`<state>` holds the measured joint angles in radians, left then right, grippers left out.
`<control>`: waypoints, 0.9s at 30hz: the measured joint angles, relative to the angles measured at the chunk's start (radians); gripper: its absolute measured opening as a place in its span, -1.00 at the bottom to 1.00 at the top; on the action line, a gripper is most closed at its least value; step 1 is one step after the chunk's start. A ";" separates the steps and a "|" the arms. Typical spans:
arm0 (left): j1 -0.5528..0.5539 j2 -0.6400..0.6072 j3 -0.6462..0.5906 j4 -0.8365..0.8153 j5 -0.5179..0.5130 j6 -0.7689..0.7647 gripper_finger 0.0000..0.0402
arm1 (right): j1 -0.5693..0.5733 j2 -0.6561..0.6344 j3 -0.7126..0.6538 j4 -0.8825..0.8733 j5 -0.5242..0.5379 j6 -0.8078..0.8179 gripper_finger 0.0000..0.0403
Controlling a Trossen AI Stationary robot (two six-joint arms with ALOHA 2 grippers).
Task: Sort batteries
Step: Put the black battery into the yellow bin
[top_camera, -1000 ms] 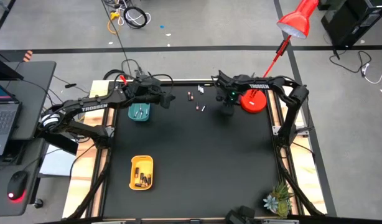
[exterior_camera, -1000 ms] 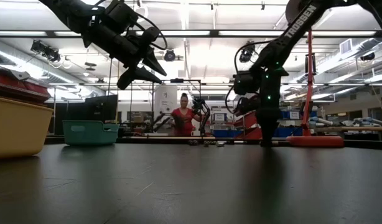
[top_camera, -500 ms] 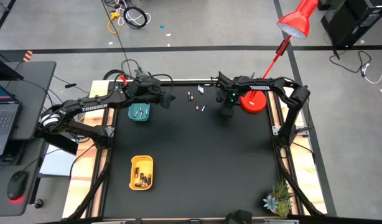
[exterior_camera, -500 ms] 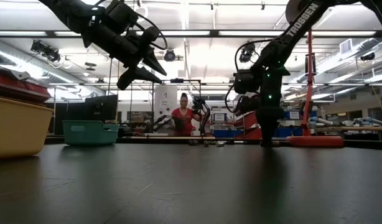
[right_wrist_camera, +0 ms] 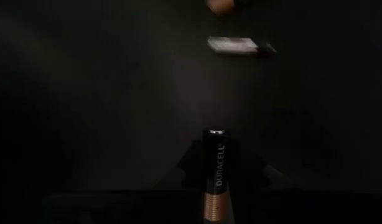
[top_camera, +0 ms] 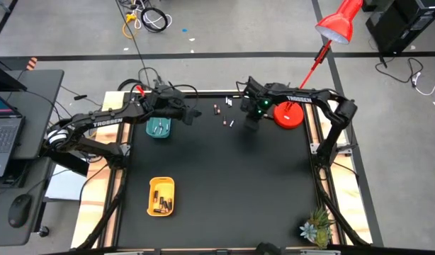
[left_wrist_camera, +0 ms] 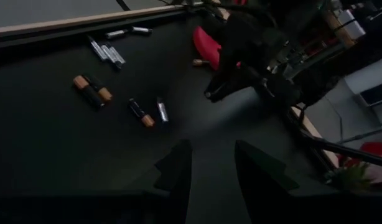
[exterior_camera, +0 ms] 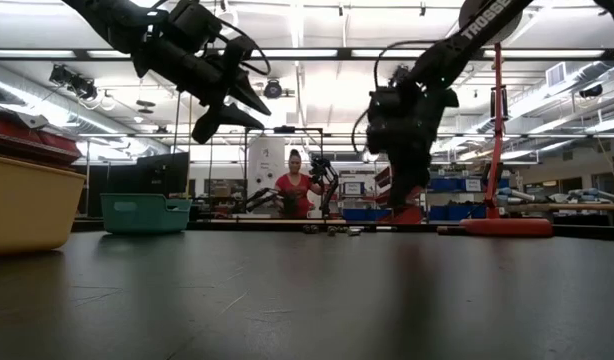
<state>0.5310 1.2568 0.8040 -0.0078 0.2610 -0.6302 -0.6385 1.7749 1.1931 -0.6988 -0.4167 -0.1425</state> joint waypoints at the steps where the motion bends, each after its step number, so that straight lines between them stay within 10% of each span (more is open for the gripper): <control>1: -0.003 0.000 0.000 0.007 0.007 -0.003 -0.35 | 0.005 -0.007 0.002 0.012 -0.025 0.026 -0.79; 13: -0.115 -0.001 0.000 0.328 -0.114 0.194 -0.34 | 0.117 -0.155 0.013 0.682 -0.124 0.477 -0.79; 27: -0.153 -0.001 0.000 0.384 -0.150 0.152 0.09 | 0.231 -0.210 0.013 0.914 0.074 0.556 -0.79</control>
<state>0.3778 1.2560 0.8036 0.3761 0.1111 -0.4782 -0.4073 1.5653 1.2064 0.2147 -0.3431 0.4137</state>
